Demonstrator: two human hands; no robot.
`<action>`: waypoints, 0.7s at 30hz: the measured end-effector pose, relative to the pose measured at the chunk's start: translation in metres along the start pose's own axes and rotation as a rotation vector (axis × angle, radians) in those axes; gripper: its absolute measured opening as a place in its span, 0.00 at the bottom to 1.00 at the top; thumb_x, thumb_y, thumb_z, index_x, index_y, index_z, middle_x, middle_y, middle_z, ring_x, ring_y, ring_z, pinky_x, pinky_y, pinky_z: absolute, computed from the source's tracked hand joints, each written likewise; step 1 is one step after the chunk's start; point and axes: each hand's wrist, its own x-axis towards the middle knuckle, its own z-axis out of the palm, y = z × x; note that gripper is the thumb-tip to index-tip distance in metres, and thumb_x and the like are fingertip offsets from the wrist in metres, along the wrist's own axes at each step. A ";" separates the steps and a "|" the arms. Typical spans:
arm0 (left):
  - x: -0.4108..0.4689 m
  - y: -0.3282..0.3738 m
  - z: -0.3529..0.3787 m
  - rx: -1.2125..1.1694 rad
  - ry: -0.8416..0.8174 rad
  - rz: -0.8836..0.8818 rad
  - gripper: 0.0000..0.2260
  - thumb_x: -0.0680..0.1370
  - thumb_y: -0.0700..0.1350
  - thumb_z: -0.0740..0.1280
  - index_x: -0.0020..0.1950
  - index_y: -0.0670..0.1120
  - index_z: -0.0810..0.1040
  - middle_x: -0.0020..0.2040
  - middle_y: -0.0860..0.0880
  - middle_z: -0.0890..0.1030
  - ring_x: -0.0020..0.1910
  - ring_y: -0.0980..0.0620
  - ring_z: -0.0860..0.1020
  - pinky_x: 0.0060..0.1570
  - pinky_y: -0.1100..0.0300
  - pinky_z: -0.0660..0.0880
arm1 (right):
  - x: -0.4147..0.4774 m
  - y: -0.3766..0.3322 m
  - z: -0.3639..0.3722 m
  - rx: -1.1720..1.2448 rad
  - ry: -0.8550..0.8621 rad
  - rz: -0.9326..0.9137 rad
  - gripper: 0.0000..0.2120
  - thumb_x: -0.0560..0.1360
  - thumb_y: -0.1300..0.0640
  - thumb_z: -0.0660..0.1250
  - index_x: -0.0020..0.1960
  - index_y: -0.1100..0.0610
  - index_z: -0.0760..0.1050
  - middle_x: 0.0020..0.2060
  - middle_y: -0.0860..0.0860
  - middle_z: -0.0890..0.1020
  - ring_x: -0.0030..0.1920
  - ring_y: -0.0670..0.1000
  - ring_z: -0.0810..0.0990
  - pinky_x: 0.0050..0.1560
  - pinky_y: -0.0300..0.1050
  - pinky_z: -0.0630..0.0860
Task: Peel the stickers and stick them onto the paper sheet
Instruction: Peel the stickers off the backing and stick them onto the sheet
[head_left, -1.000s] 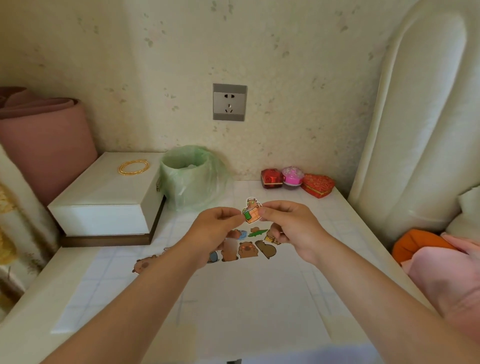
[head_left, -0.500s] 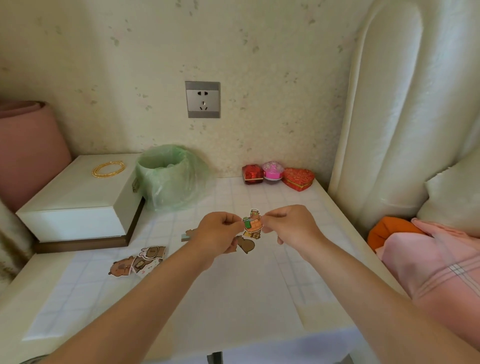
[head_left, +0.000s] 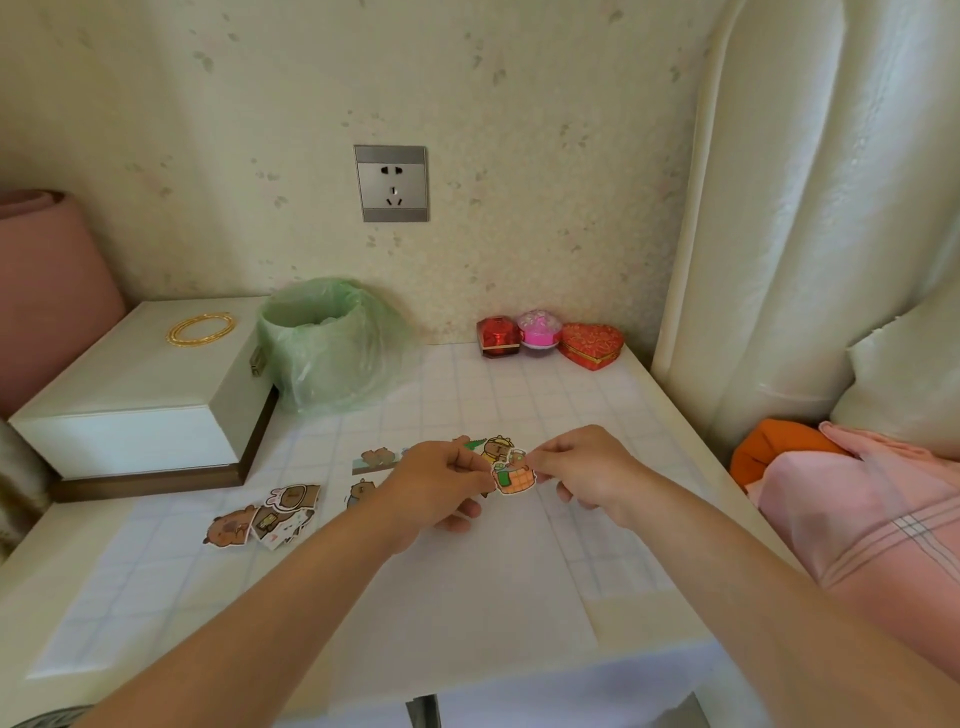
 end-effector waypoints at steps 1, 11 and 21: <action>0.001 -0.001 0.000 -0.013 -0.006 -0.014 0.08 0.75 0.39 0.73 0.53 0.44 0.80 0.48 0.43 0.85 0.30 0.53 0.80 0.29 0.61 0.78 | 0.001 0.003 0.000 -0.019 -0.007 0.032 0.06 0.77 0.57 0.71 0.47 0.59 0.84 0.39 0.53 0.83 0.32 0.51 0.71 0.23 0.37 0.59; 0.010 -0.016 -0.007 0.707 0.092 0.306 0.08 0.74 0.50 0.73 0.52 0.54 0.80 0.47 0.55 0.77 0.46 0.57 0.75 0.48 0.61 0.74 | 0.006 0.007 0.009 -0.184 0.014 0.015 0.07 0.74 0.56 0.72 0.40 0.57 0.85 0.31 0.50 0.82 0.22 0.45 0.66 0.23 0.36 0.60; 0.013 -0.020 -0.007 0.782 0.043 0.361 0.13 0.70 0.55 0.76 0.49 0.62 0.76 0.50 0.54 0.73 0.51 0.56 0.71 0.48 0.63 0.70 | 0.011 0.008 0.018 -0.328 0.076 -0.095 0.05 0.73 0.51 0.75 0.42 0.51 0.87 0.38 0.49 0.86 0.39 0.49 0.82 0.38 0.42 0.75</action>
